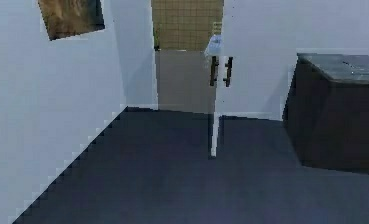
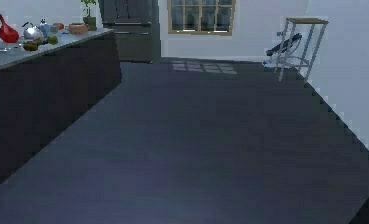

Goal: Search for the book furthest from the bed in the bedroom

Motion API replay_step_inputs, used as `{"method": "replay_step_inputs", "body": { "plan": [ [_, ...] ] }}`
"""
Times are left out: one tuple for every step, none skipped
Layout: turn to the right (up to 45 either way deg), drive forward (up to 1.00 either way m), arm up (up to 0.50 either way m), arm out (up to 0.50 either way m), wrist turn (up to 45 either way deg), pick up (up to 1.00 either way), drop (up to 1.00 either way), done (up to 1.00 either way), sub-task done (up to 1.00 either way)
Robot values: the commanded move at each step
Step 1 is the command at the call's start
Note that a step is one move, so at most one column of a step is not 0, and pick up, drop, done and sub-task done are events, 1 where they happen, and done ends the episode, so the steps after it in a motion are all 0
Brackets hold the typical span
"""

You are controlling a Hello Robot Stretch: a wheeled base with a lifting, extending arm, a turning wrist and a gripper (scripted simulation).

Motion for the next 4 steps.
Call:
{"method": "replay_step_inputs", "body": {
  "plan": [
    [-3.0, 0.00, 0.00, 0.00, 0.0, 0.00, 0.00, 0.00, 0.00],
    [0.0, 1.00, 0.00, 0.00, 0.0, 0.00, 0.00, 0.00, 0.00],
    [0.0, 0.65, 0.00, 0.00, 0.0, 0.00, 0.00, 0.00, 0.00],
    [12.0, 0.00, 0.00, 0.00, 0.0, 0.00, 0.00, 0.00, 0.00]
  ]
}}
